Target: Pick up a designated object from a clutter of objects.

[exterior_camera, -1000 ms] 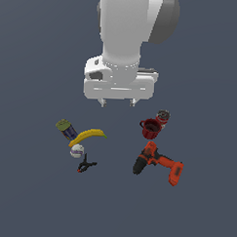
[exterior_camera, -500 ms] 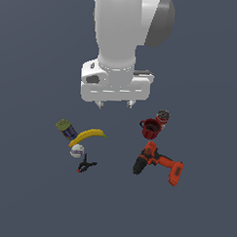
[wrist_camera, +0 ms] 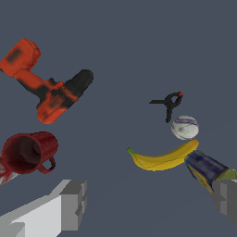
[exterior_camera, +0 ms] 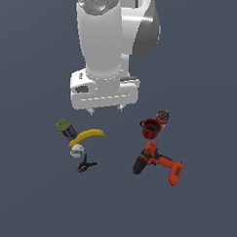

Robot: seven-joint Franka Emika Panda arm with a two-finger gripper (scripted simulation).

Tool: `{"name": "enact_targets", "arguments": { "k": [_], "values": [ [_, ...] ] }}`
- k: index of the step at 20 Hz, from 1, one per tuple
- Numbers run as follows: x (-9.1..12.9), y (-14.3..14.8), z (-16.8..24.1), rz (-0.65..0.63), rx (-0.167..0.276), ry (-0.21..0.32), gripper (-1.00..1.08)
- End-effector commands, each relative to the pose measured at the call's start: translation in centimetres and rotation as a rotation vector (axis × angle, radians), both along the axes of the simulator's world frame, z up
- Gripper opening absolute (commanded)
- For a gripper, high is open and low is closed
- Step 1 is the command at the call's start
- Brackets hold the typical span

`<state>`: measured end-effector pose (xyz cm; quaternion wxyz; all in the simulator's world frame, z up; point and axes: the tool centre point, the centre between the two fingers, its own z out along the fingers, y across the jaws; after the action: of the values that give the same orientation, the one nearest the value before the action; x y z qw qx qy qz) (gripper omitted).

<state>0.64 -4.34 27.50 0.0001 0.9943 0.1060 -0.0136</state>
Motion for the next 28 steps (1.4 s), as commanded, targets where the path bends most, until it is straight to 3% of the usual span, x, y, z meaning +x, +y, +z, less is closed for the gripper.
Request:
{"name": "enact_targets", "arguments": {
  "k": [1,28],
  "values": [
    [0.1,-1.1,-0.8,0.036,0.005,-0.001,1.00],
    [-1.8,-14.3,-10.1,0.447,0.026,-0.024,1.00]
  ]
}}
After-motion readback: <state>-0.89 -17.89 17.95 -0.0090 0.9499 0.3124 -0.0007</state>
